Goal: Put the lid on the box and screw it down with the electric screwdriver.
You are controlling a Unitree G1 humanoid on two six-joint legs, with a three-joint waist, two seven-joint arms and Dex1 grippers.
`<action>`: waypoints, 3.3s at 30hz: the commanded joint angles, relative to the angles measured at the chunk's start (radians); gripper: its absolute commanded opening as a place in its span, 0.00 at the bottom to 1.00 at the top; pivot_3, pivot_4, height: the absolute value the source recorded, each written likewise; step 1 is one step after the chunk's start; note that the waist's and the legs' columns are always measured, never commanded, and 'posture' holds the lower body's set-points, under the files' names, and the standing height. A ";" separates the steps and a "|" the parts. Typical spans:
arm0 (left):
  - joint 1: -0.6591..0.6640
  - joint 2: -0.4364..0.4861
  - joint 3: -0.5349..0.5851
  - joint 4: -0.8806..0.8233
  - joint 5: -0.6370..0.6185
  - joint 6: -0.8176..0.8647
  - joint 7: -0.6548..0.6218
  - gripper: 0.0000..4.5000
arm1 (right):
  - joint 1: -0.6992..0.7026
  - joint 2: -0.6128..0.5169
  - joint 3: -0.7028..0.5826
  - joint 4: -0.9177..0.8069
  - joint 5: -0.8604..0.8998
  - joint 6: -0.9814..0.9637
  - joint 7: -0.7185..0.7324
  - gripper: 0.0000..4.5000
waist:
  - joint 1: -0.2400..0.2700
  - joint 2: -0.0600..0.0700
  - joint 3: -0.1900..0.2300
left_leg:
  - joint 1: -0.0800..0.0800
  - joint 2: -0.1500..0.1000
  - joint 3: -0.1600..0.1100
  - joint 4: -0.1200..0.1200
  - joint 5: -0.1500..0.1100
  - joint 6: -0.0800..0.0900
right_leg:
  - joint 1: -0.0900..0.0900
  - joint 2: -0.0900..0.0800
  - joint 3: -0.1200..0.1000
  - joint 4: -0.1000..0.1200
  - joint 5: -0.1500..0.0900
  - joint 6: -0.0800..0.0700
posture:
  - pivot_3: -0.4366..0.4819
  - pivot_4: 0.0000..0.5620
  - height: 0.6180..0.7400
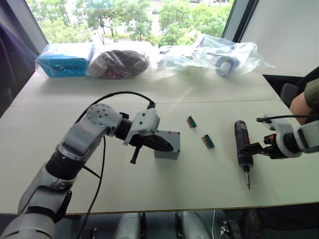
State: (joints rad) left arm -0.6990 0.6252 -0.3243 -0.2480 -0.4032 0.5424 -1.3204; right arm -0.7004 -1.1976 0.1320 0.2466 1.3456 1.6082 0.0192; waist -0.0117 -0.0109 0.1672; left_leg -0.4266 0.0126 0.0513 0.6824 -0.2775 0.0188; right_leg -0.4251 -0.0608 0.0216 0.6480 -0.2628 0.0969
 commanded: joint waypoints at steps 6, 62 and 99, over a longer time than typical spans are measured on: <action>0.037 0.005 0.045 -0.069 -0.019 0.034 0.076 0.00 | -0.066 0.037 0.105 0.029 -0.107 0.006 0.090 0.99 | 0.001 0.000 0.000 | 0.000 0.000 0.000 0.000 0.000 0.000 | 0.000 0.000 0.000 0.000 0.000 0.000 | 0.48 0.27 1.00; -0.018 -0.093 0.007 0.333 0.136 -0.061 0.141 0.00 | 0.249 0.842 -0.212 -0.729 -0.697 -0.973 0.364 0.39 | 0.000 0.003 0.002 | -0.002 -0.001 0.001 0.001 0.000 -0.001 | -0.002 -0.001 0.000 0.002 0.002 0.003 | 0.48 0.27 1.00; 0.052 -0.118 -0.067 0.384 0.248 -0.140 0.135 0.00 | 0.496 0.870 -0.079 -0.614 -0.952 -1.193 0.382 0.39 | 0.001 -0.002 -0.012 | 0.020 -0.001 0.000 -0.002 -0.002 0.002 | 0.021 -0.001 -0.001 -0.003 0.001 0.002 | 0.48 0.27 1.00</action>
State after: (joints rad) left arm -0.6726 0.5052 -0.3519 0.1065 -0.1980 0.3942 -1.1866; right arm -0.2382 -0.3303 0.0264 -0.4170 0.4339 0.3994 0.4050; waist -0.0107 -0.0129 0.1556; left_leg -0.4062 0.0113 0.0512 0.6805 -0.2792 0.0208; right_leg -0.4038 -0.0621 0.0209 0.6451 -0.2622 0.0992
